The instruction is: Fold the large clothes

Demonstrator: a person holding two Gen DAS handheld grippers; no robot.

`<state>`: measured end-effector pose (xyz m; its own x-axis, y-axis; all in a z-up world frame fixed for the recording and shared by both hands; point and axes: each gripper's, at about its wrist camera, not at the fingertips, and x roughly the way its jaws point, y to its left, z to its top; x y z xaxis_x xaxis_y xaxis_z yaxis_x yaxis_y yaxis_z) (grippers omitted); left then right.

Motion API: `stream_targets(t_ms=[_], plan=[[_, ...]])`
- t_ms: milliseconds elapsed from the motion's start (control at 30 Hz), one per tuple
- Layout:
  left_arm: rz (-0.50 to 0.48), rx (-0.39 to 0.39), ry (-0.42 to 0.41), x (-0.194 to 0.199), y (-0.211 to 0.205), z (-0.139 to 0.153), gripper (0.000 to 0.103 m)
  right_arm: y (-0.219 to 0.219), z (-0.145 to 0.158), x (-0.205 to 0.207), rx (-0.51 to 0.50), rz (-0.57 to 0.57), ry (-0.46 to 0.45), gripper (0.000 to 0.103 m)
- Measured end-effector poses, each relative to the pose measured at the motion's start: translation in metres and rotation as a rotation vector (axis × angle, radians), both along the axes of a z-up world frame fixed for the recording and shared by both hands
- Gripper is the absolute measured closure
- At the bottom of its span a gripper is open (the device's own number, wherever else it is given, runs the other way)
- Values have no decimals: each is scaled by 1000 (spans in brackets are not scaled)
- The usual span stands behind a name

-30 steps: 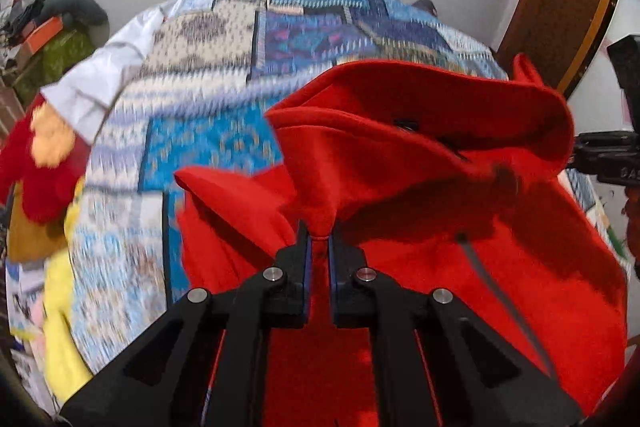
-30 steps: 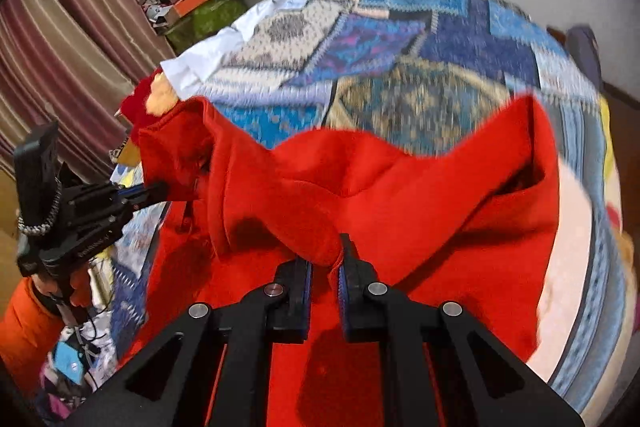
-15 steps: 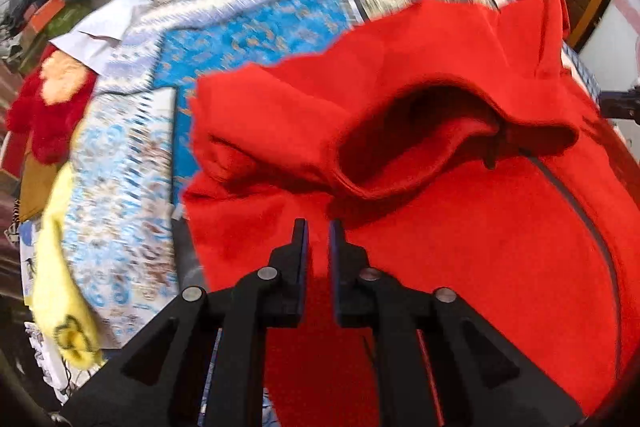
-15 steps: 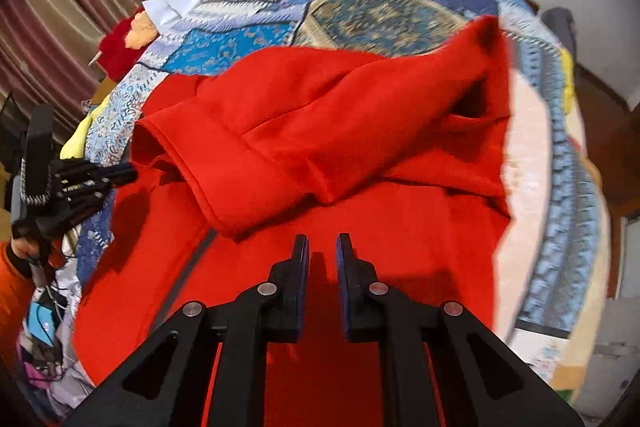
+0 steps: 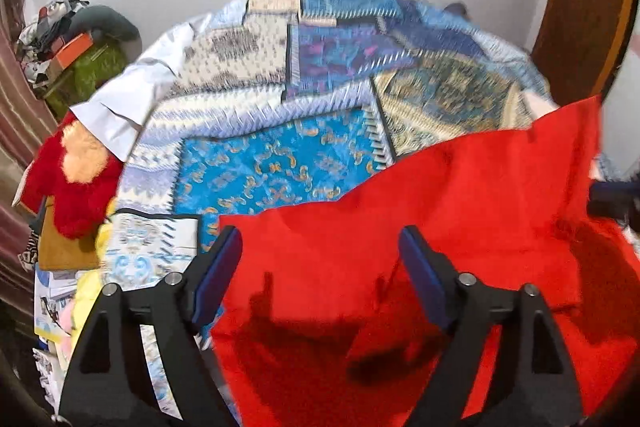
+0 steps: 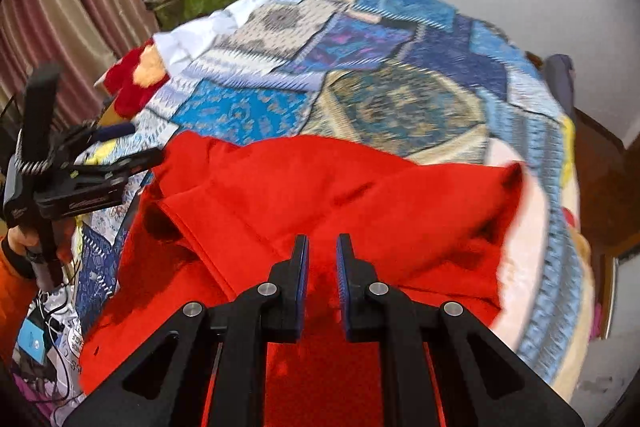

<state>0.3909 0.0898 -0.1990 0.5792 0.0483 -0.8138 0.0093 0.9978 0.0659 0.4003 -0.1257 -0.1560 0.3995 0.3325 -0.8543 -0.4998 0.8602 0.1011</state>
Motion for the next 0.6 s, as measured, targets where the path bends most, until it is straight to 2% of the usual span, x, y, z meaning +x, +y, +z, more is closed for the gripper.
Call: stream_targets(t_ms=[100,167,267,400,600], plan=[[-27,-39,132,10,-13,-38,23,22,-29,5,-72,20,32,94],[-55,-57,161,4,-23,-51,23,29,-51,6,-139,23,56,94],[-112,-20,159,-14,-44,-63,22,25,-78,1,-256,15,58,94],[-127,70,100,-37,-57,-65,22,6,-80,-5,-251,0,62,94],[-89,47,121,-43,-54,-66,22,-10,-79,-10,-261,-34,66,94]])
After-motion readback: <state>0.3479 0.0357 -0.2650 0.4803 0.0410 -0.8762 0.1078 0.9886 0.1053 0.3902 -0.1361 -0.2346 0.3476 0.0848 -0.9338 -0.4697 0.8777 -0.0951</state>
